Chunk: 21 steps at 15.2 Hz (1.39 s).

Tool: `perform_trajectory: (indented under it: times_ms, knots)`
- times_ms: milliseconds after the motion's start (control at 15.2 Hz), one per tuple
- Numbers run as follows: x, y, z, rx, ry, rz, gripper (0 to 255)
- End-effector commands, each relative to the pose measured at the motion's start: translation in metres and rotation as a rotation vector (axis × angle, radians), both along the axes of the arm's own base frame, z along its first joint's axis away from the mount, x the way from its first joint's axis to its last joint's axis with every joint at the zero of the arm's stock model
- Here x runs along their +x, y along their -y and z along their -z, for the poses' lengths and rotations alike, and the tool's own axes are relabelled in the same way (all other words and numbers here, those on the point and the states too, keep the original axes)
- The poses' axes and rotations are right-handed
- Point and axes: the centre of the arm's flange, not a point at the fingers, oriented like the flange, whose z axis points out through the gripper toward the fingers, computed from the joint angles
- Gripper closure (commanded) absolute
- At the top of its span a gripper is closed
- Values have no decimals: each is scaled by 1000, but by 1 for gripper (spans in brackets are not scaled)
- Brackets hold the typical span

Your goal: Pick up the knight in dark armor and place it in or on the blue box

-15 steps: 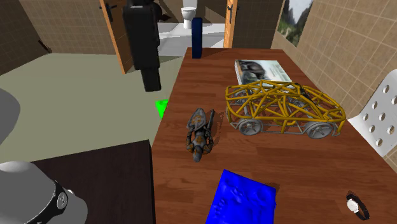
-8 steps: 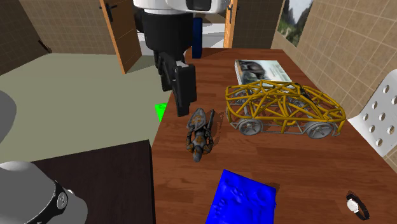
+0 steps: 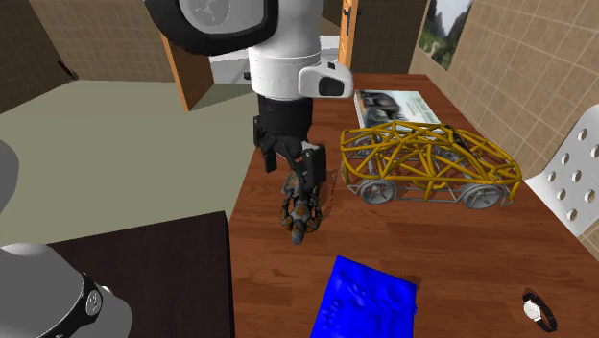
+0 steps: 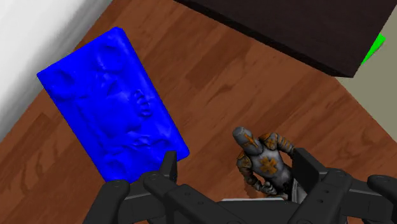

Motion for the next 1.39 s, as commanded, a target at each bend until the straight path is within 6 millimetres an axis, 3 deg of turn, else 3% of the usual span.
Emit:
perform_trajectory:
  times_ms: [0,528,1056,1320]
  knots:
    - [6,-10,23,-8,1,-68,0]
    - [25,-56,118,-44,-4,-332,0]
    - [32,-103,216,-80,-9,-595,0]
    - [32,-103,235,-82,-9,-606,0]
